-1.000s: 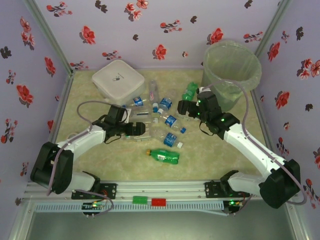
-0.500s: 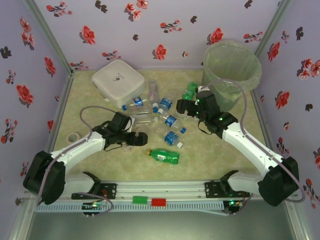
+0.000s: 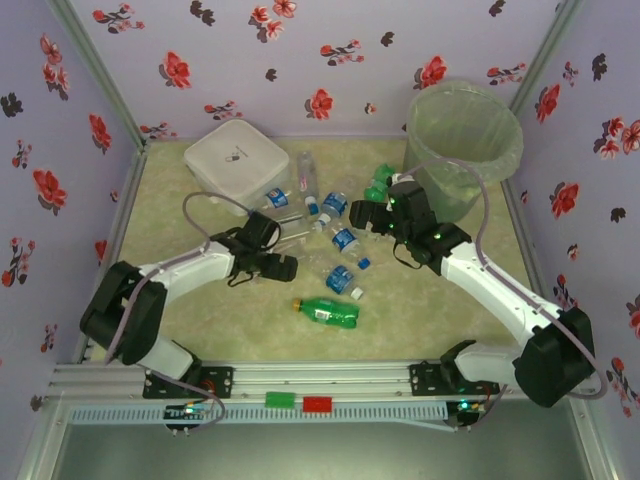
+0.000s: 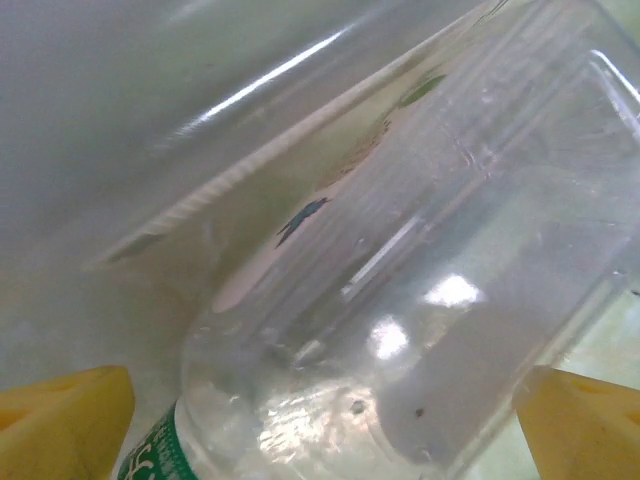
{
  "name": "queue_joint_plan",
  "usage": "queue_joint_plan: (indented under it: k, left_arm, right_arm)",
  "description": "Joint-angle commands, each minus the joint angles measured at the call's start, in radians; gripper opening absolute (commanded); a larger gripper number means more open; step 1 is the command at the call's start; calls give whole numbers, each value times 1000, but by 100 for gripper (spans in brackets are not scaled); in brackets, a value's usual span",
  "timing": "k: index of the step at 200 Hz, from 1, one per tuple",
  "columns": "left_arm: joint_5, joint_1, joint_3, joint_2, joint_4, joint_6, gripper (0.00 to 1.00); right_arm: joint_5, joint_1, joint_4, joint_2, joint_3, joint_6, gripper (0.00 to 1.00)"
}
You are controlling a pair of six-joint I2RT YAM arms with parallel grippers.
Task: Put the plastic bottles in the bin
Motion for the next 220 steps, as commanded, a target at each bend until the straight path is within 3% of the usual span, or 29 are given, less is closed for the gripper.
queue_joint_plan:
  k: [1, 76, 120, 174, 220]
  left_arm:
    - [-17, -14, 14, 42, -19, 40, 96]
    - [-26, -27, 24, 98, 10, 63, 83]
    - [-64, -28, 0, 68, 20, 60, 61]
    - [-69, -31, -62, -75, 41, 6, 41]
    - [-26, -32, -98, -242, 81, -65, 33]
  right_arm:
    - [3, 6, 20, -2, -3, 23, 100]
    - [112, -1, 56, 50, -6, 77, 100]
    - [66, -6, 86, 15, -53, 89, 100]
    - [-15, -6, 111, 11, -63, 96, 100]
    - [-203, -4, 246, 30, -80, 98, 100]
